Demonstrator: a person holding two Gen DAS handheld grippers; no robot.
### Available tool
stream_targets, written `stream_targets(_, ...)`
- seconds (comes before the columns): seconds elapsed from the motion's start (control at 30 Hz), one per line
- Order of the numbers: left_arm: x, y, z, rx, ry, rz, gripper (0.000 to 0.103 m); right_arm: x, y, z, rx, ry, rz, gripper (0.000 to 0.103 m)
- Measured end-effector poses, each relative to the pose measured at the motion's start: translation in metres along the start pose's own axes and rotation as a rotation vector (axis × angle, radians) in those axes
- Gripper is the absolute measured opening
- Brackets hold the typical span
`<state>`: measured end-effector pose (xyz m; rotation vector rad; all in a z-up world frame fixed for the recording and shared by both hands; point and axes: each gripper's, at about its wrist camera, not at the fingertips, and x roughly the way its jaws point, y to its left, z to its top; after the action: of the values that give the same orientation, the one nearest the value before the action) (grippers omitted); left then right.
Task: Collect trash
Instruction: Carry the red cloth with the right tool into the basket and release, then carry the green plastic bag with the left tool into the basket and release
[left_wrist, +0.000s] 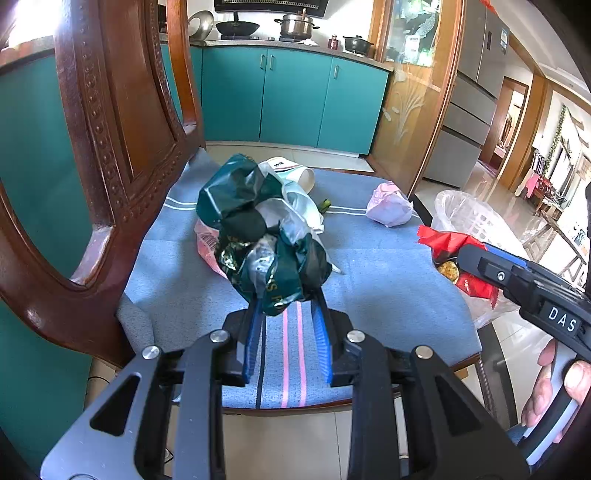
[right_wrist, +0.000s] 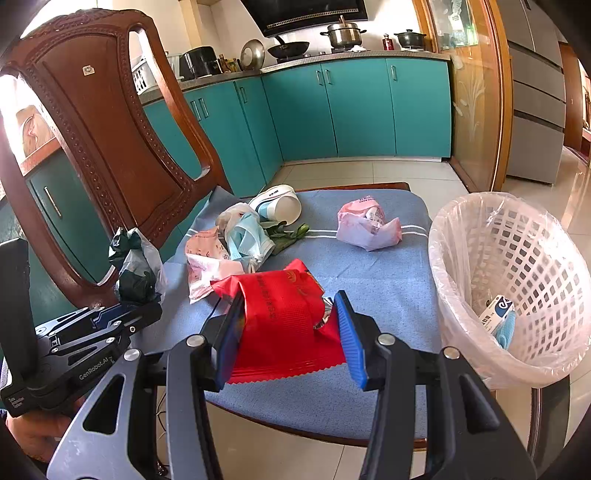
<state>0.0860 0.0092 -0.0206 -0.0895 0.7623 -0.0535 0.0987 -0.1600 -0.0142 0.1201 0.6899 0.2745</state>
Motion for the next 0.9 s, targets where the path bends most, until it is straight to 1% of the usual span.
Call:
stream_targets(0.17, 0.000, 0.000, 0.000, -0.001, -0.002, 0.007, 0.027, -0.003, -0.005, 0.003, 0.008, -0.020, -0.018, 0.048)
stream_targets(0.27, 0.000, -0.001, 0.000, -0.003, -0.001, 0.006, 0.027, -0.012, -0.022, 0.010, 0.031, -0.070, -0.070, 0.048)
stream_targets(0.37, -0.001, -0.001, -0.001, 0.001, -0.003, 0.001, 0.027, -0.026, -0.058, 0.020, 0.089, -0.131, -0.159, 0.048)
stream_targets(0.43, 0.000, -0.002, -0.002, 0.003, -0.006, -0.008, 0.027, -0.036, -0.093, 0.024, 0.163, -0.160, -0.235, 0.048)
stream_targets(0.5, 0.003, -0.006, -0.002, 0.016, -0.011, -0.016, 0.027, -0.040, -0.121, 0.024, 0.223, -0.167, -0.282, 0.048)
stream_targets(0.6, 0.010, -0.016, -0.001, 0.034, -0.007, -0.033, 0.027, -0.044, -0.154, 0.019, 0.293, -0.178, -0.361, 0.051)
stream_targets(0.63, 0.014, -0.023, 0.000, 0.044, -0.005, -0.040, 0.027, -0.045, -0.162, 0.017, 0.321, -0.182, -0.376, 0.054)
stream_targets(0.67, 0.016, -0.030, 0.001, 0.056, -0.006, -0.050, 0.027, -0.045, -0.171, 0.015, 0.351, -0.176, -0.384, 0.064)
stream_targets(0.7, 0.017, -0.037, 0.001, 0.070, -0.009, -0.059, 0.027, -0.046, -0.177, 0.013, 0.370, -0.172, -0.393, 0.071)
stream_targets(0.73, 0.019, -0.048, 0.002, 0.088, -0.014, -0.072, 0.027, -0.048, -0.180, 0.011, 0.386, -0.175, -0.404, 0.082)
stream_targets(0.77, 0.020, -0.057, 0.003, 0.101, -0.016, -0.089, 0.027, -0.050, -0.181, 0.010, 0.395, -0.184, -0.410, 0.087)
stream_targets(0.8, 0.022, -0.072, 0.003, 0.126, -0.018, -0.113, 0.027, -0.055, -0.182, 0.009, 0.402, -0.202, -0.416, 0.089)
stream_targets(0.87, 0.027, -0.097, 0.004, 0.171, -0.010, -0.146, 0.027, -0.066, -0.186, 0.007, 0.416, -0.247, -0.422, 0.098)
stream_targets(0.9, 0.031, -0.111, 0.005, 0.184, 0.000, -0.173, 0.027, -0.071, -0.187, 0.005, 0.429, -0.268, -0.426, 0.098)
